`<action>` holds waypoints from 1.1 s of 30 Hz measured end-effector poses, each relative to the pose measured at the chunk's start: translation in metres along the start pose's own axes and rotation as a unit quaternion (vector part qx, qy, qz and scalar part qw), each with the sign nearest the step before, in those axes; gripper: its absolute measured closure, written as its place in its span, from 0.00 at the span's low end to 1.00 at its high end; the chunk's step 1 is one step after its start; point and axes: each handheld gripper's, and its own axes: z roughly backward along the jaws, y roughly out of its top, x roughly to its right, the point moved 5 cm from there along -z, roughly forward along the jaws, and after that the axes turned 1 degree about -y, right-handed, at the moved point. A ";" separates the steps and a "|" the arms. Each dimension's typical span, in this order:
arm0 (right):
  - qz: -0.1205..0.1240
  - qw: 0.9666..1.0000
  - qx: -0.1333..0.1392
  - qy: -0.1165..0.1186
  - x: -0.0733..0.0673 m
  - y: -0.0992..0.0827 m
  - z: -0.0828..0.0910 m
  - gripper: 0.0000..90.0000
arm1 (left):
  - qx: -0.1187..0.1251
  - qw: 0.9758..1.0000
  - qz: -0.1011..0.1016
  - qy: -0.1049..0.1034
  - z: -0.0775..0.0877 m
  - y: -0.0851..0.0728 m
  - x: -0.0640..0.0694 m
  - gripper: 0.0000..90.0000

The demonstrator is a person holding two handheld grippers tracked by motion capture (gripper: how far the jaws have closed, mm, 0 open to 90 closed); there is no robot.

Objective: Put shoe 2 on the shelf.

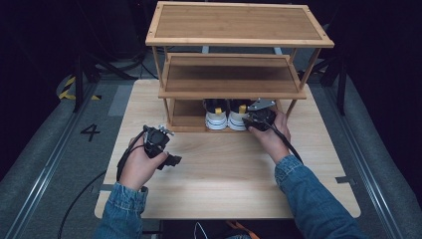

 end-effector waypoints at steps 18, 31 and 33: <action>-0.050 0.995 0.043 0.081 0.002 -0.005 0.074 0.50 | 0.009 1.000 -0.008 -0.007 -0.003 0.006 0.002 0.27; -0.095 0.989 0.021 0.109 0.035 -0.042 0.108 0.51 | 0.038 0.998 -0.019 -0.043 0.004 0.008 -0.004 0.26; -0.101 0.988 0.019 0.113 0.042 -0.049 0.114 0.50 | 0.041 0.998 -0.018 -0.041 0.004 0.009 -0.005 0.25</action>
